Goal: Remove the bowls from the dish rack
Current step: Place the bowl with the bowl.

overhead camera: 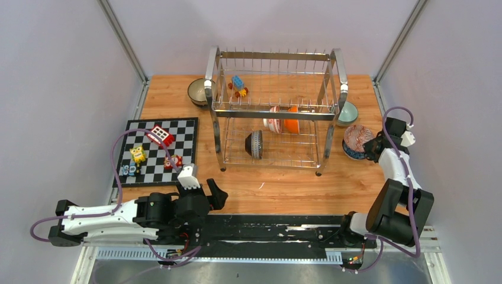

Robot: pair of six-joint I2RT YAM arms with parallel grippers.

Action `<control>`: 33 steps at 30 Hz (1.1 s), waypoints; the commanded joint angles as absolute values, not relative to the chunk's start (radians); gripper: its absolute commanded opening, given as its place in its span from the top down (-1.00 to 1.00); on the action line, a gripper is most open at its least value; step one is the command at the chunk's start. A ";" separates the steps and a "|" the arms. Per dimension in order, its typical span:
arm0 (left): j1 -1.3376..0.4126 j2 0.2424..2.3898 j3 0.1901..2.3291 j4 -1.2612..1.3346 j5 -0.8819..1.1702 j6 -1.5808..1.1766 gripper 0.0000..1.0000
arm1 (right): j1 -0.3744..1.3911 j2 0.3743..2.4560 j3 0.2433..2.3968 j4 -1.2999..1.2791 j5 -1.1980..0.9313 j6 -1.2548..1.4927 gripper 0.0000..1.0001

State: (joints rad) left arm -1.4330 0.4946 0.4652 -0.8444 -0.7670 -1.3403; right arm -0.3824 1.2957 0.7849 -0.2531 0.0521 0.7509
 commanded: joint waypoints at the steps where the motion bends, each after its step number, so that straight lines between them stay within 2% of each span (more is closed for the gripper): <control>1: -1.436 0.499 0.461 -0.830 -0.796 -1.347 -1.00 | -0.401 1.295 0.765 -0.222 0.047 0.744 0.95; 33: -1.436 0.495 0.457 -0.850 -0.789 -1.361 -1.00 | -0.401 1.276 0.727 -0.223 0.065 0.712 0.95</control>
State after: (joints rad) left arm -1.4330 0.4946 0.4652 -0.8455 -0.7666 -1.3430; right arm -0.3843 1.2785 0.7334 -0.2394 0.0731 0.7269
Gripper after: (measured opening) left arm 0.997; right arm 0.054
